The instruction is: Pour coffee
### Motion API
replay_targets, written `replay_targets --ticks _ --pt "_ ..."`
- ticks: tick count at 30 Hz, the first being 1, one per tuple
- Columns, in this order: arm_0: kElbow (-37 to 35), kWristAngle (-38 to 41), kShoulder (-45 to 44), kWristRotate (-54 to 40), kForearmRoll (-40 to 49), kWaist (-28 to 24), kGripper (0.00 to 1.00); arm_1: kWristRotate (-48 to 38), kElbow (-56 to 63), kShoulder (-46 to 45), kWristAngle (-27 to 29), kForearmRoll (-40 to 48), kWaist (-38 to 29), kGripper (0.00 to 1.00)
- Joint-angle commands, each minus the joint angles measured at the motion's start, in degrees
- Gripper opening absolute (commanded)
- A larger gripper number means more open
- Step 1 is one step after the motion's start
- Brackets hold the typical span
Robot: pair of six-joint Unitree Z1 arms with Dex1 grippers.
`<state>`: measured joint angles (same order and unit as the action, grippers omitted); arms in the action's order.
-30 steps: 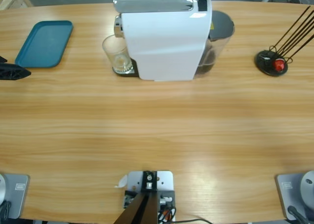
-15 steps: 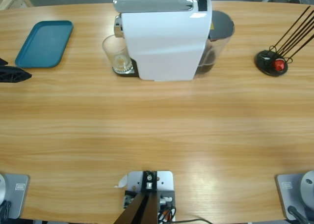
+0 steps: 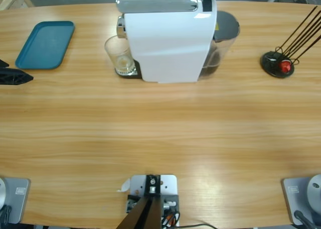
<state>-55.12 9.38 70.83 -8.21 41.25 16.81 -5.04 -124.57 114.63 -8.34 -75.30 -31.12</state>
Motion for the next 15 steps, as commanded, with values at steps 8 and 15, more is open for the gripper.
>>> replay_targets --ticks 8,15 --pt "2.05 0.14 1.62 -0.57 -1.26 0.6 1.0 2.93 -8.57 -7.83 0.31 -0.81 -0.83 0.931" --pt "5.79 2.82 1.61 -0.69 -5.07 3.3 1.0 2.45 6.51 -18.18 -0.11 2.05 -1.04 1.0"
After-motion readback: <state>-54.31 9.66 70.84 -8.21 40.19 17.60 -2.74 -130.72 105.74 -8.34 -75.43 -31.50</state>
